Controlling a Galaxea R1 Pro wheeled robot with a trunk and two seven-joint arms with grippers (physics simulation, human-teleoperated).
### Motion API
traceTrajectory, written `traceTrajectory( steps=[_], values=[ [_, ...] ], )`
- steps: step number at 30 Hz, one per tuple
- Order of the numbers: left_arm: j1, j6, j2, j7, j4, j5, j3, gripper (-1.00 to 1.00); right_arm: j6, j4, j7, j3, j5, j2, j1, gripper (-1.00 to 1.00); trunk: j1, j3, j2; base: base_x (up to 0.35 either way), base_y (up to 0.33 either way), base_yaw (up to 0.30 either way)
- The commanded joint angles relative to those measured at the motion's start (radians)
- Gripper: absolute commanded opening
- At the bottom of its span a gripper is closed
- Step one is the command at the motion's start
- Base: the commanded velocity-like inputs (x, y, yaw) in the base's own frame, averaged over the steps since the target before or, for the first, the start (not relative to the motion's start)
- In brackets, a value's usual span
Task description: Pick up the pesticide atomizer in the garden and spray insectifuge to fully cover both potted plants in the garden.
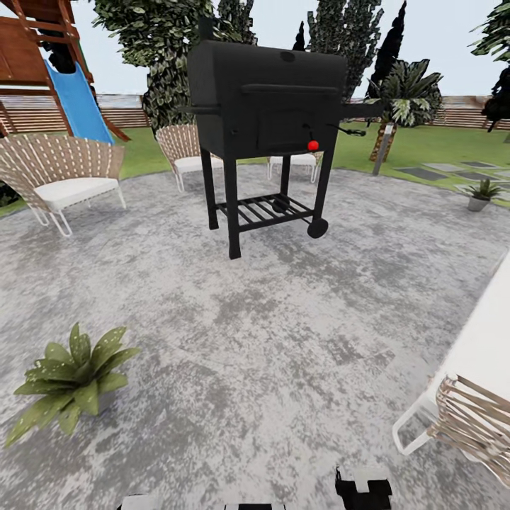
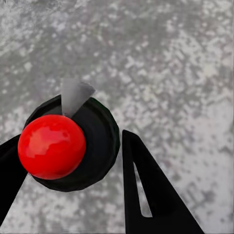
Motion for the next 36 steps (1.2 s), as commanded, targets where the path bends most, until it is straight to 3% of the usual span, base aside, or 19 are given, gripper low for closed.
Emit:
traceTrajectory(
  steps=[1, 36],
  values=[
    [-0.001, -0.004, 0.000, 0.004, 0.001, -0.011, 0.006, -1.00, -0.002, 0.001, -0.005, -0.007, 0.011, 0.000, -0.001, 1.00, 0.000, 0.001, 0.000, 0.305, 0.000, 0.000],
    [0.000, -0.004, 0.001, 0.003, 0.001, -0.011, 0.006, -1.00, -0.002, -0.001, -0.005, -0.007, 0.011, 0.000, 0.003, 1.00, 0.000, 0.055, 0.000, 0.328, 0.069, -0.001]
  ],
)
